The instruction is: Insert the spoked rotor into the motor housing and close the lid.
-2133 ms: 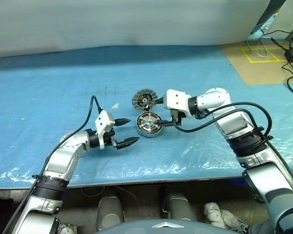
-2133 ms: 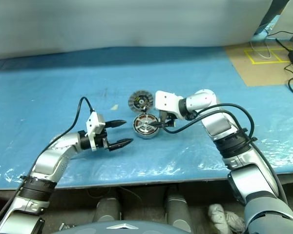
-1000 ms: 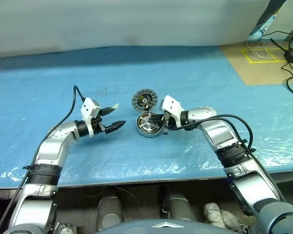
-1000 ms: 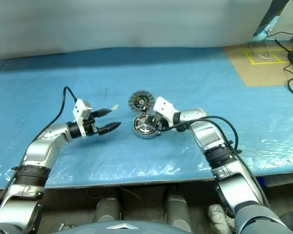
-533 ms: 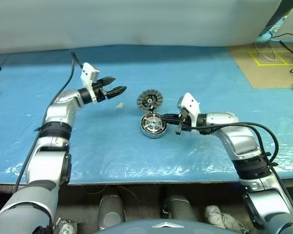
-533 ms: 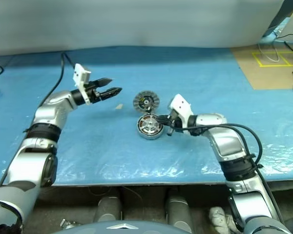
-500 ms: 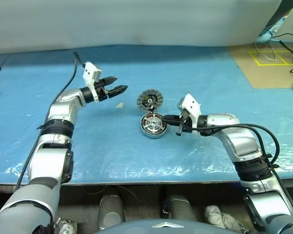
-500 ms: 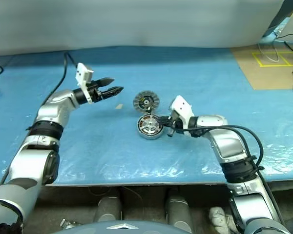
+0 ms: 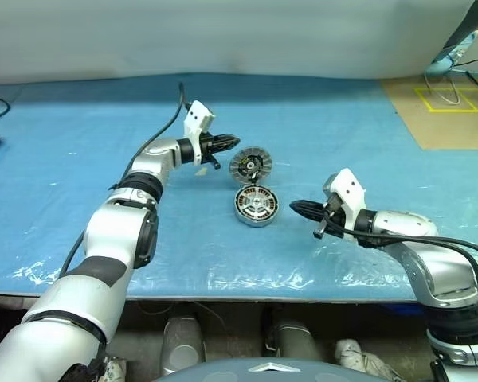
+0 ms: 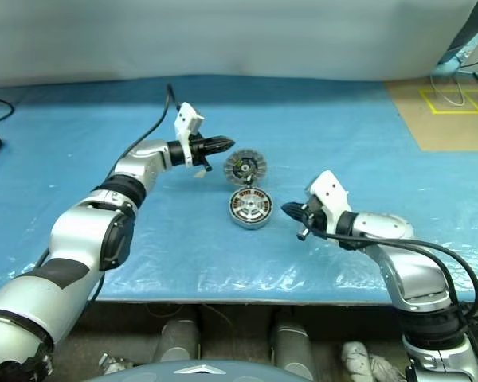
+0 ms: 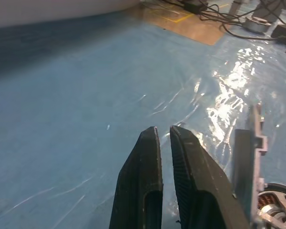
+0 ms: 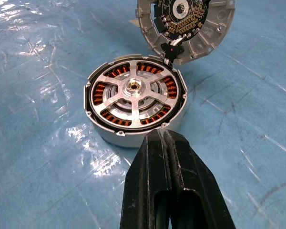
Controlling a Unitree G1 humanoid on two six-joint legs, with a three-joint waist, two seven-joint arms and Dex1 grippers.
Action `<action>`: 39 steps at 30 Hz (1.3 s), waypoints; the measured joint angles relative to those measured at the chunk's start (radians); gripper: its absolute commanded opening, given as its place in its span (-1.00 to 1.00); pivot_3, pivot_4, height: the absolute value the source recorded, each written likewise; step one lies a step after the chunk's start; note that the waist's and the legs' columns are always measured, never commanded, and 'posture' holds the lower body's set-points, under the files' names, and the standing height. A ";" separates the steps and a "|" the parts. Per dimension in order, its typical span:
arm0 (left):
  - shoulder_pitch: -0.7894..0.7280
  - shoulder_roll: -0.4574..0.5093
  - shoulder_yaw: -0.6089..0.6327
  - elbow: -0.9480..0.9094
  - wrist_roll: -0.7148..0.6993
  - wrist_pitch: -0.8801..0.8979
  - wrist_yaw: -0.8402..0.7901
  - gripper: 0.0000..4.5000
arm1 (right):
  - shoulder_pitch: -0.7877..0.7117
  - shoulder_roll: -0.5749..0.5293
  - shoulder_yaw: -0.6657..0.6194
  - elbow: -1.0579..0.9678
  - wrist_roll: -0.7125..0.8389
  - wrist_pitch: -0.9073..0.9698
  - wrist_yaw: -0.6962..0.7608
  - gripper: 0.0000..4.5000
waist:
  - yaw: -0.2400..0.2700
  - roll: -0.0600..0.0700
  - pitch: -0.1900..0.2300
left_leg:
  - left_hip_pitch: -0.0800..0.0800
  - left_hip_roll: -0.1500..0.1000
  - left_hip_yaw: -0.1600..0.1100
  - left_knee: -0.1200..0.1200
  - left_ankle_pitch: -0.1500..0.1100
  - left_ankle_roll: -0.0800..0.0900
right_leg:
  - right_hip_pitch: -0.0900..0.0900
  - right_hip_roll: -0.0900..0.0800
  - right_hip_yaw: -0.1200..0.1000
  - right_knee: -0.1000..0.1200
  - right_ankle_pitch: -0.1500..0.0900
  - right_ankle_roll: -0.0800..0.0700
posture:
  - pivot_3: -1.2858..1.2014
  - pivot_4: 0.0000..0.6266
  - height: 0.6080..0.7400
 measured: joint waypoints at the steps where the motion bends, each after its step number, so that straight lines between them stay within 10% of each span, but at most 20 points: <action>1: -0.003 -0.009 0.000 0.000 0.003 -0.002 -0.017 -0.82 | 0.010 0.000 -0.013 -0.010 0.011 0.004 -0.007 -1.00 | 0.000 0.000 0.000 | 0.000 0.000 0.000 0.000 0.000 0.000 | 0.000 0.000 0.000 0.000 0.000 0.000 | 0.03 -0.52 1.00; 21: 0.066 -0.080 -0.107 -0.134 0.061 -0.096 -0.459 -0.82 | 0.172 -0.061 -0.209 -0.105 0.110 0.012 -0.083 -1.00 | 0.000 0.000 0.000 | 0.001 -0.001 0.000 -0.002 0.000 0.000 | 0.001 -0.001 0.000 -0.002 -0.001 -0.001 | 0.03 -0.52 1.00; 39: 0.257 -0.123 -0.190 -0.288 0.097 -0.111 -0.368 -0.82 | 0.111 -0.066 -0.120 -0.073 0.090 -0.018 -0.118 -1.00 | 0.000 0.000 0.000 | 0.003 -0.012 0.000 -0.006 0.004 0.007 | 0.003 -0.015 -0.003 -0.003 0.000 0.000 | 0.03 -0.52 1.00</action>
